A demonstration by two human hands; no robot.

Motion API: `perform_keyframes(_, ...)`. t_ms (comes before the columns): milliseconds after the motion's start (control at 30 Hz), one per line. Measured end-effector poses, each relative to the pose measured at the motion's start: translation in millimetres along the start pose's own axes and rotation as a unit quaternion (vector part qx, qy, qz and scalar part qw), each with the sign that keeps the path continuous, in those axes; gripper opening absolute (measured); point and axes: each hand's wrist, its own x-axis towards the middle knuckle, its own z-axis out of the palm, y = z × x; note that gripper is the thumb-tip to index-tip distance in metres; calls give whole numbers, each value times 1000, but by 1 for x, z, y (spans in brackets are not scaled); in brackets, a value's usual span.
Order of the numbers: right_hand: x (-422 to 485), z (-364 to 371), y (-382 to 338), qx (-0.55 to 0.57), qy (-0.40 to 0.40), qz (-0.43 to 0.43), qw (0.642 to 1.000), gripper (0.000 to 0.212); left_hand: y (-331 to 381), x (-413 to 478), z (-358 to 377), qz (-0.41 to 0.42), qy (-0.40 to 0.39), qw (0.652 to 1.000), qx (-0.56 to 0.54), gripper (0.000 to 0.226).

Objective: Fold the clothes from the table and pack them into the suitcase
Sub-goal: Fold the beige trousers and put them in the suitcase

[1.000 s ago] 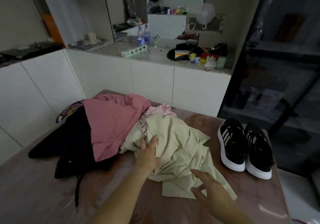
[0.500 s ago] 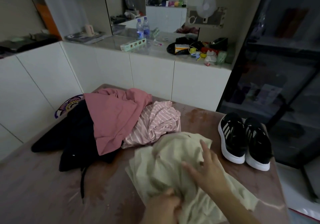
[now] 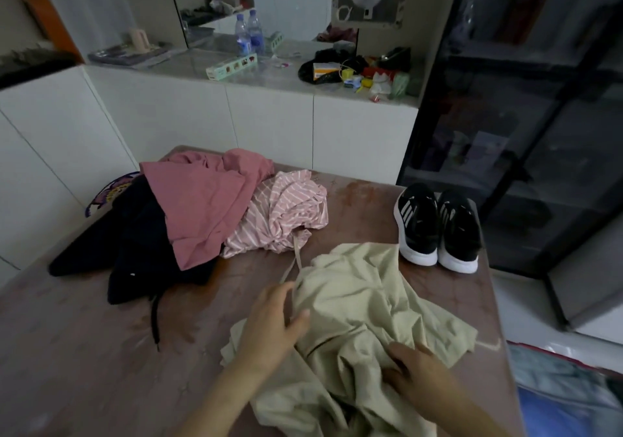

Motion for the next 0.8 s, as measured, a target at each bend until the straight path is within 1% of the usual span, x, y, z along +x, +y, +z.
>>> perform_keyframes(67, -21, -4, 10, 11, -48, 2, 999, 11, -5, 3, 12, -67, -90, 994, -16, 84)
perform_keyframes(100, -30, -8, 13, 14, -76, 1, 997, 13, -4, 2, 15, -93, -128, 987, -28, 91)
perform_keyframes(133, -40, -11, 17, 15, -100, 8, 995, 18, -3, 0, 20, -107, -153, 981, -51, 91)
perform_keyframes(167, -49, -15, 20, 10, -122, 19, 992, 24, -1, -3, 27, -104, -173, 977, -71, 83)
perform_keyframes(200, -57, -20, 20, -1, -141, 31, 989, 23, 4, -10, 35, -91, -193, 973, -84, 69)
perform_keyframes(233, -64, -23, 21, -14, -139, 44, 989, 14, 12, -18, 42, -46, -203, 976, -65, 51)
perform_keyframes(267, -69, -28, 22, -18, -121, 59, 991, 18, 20, -25, 47, 1, -206, 978, -43, 33)
perform_keyframes(300, -74, -32, 22, -16, -81, 79, 993, 37, 28, -32, 51, 43, -207, 977, -22, 21)
perform_keyframes(333, -76, -36, 22, -8, -19, 100, 995, 54, 36, -40, 53, 72, -213, 974, -10, 15)
perform_keyframes(367, -78, -41, 21, -6, 59, 118, 991, 64, 44, -47, 53, 92, -222, 971, -5, 14)
perform_keyframes(400, -78, -46, 20, -9, 139, 130, 982, 64, 52, -55, 54, 110, -234, 966, 2, 13)
perform_keyframes(433, -76, -49, 16, -21, 203, 141, 969, 54, 57, -61, 55, 129, -244, 961, 11, 13)
perform_keyframes(467, -72, -51, 11, -36, 243, 137, 960, 39, 63, -68, 55, 149, -254, 955, 19, 15)
perform_keyframes(500, -66, -50, 5, -46, 259, 123, 957, 24, 67, -73, 54, 165, -269, 949, 19, 19)
perform_keyframes(533, -59, -49, -2, -47, 264, 101, 958, 15, 69, -77, 53, 175, -291, 941, 11, 24)
perform_keyframes(567, -52, -46, -8, -39, 257, 76, 963, 19, 70, -79, 51, 183, -311, 933, -1, 29)
perform_keyframes(600, -44, -43, -16, -35, 236, 46, 970, 29, 69, -79, 49, 191, -329, 925, -9, 32)
perform_keyframes(667, -27, -38, -37, -58, 201, -34, 977, 48, 66, -81, 47, 228, -356, 906, -5, 34)
perform_keyframes(700, -18, -36, -47, -82, 168, -62, 980, 54, 67, -83, 46, 254, -367, 895, 1, 33)
perform_keyframes(733, -11, -35, -56, -114, 124, -66, 983, 55, 68, -85, 47, 275, -375, 885, 2, 32)
perform_keyframes(800, 2, -29, -63, -201, 40, -31, 978, 58, 70, -88, 45, 292, -381, 877, 1, 29)
